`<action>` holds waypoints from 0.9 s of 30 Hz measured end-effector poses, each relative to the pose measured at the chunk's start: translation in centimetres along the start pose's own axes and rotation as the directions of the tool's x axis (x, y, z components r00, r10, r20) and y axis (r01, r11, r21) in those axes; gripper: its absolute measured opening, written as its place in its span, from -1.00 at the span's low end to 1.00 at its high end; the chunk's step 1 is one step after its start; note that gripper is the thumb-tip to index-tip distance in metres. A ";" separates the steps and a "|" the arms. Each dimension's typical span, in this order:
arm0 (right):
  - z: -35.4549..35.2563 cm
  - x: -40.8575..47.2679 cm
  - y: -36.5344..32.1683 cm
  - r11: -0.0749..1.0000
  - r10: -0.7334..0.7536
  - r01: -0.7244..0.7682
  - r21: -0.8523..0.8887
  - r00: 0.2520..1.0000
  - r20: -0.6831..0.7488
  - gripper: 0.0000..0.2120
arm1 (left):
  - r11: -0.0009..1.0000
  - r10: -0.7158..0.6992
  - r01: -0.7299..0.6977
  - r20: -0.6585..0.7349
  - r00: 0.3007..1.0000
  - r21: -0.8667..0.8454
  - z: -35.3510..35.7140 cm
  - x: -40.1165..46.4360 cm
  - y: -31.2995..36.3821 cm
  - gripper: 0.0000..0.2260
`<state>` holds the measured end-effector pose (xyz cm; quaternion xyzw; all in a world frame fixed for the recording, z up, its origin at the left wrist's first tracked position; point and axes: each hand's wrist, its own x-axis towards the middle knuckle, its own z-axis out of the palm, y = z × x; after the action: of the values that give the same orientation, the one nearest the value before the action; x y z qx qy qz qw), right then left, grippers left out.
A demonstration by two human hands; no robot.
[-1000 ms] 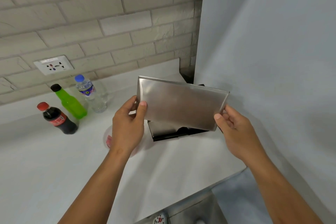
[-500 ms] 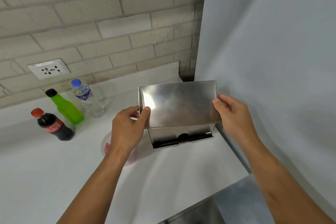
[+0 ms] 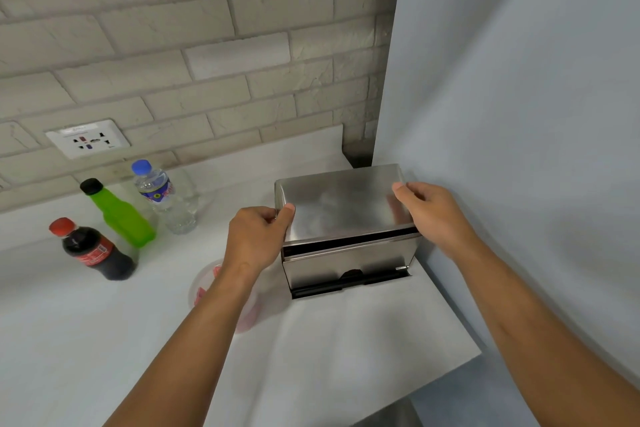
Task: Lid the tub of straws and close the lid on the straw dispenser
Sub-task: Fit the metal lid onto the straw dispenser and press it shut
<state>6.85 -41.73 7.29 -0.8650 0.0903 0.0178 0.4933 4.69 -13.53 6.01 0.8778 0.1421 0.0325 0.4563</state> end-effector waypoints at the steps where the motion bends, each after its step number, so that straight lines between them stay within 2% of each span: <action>1: 0.1 0.3 -0.1 1.000 0.002 -0.002 -0.012 1.000 0.009 -0.57 | 1.000 -0.005 0.005 0.003 1.000 0.006 0.2 0.2 -0.1 -0.49; 3: 0.3 0.7 -0.1 1.000 0.009 -0.008 -0.021 1.000 0.020 -0.54 | 1.000 -0.009 0.009 0.004 1.000 0.019 0.4 0.6 -0.2 -0.48; 7: 0.8 1.3 -0.1 0.998 0.022 -0.019 -0.057 0.998 0.054 -0.61 | 0.998 -0.007 0.008 -0.019 1.000 0.056 0.7 1.1 -0.5 -0.48; 12: 1.4 2.1 0.7 0.997 -0.013 0.018 -0.082 0.998 0.057 -0.55 | 0.994 0.021 -0.017 -0.035 0.999 0.112 1.0 1.6 -0.8 -0.46; 15: 1.5 2.5 1.2 0.996 0.003 0.004 -0.094 0.997 0.073 -0.43 | 0.986 0.035 -0.027 -0.042 0.999 0.165 1.2 1.9 -1.1 -0.44; 19: 1.7 3.0 2.0 0.993 -0.009 0.016 -0.118 0.998 0.057 -0.37 | 0.960 0.076 -0.060 -0.049 0.996 0.273 1.3 1.9 -0.6 -0.49; 21: 1.8 2.8 2.2 0.993 -0.022 0.028 -0.116 0.999 0.047 -0.37 | 0.944 0.186 -0.173 -0.019 0.982 0.281 1.4 1.9 -0.1 -0.45; 23: 1.8 2.8 2.5 0.994 -0.034 0.037 -0.102 0.999 0.035 -0.41 | 0.881 0.339 -0.340 0.061 0.939 0.328 1.7 2.3 0.5 -0.41; 25: 1.9 2.8 2.5 0.994 -0.032 0.035 -0.106 0.999 0.038 -0.43 | 0.775 0.438 -0.484 0.206 0.875 0.406 2.4 2.6 1.3 -0.34; 27: 2.0 2.8 2.5 0.991 -0.021 0.028 -0.129 0.998 0.055 -0.43 | 0.642 0.460 -0.605 0.394 0.796 0.471 3.5 2.8 2.4 -0.21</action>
<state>9.29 -41.67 3.86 -0.8955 0.0652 0.0408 0.4383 8.52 -16.84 5.75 0.9722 -0.1774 0.0162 0.1523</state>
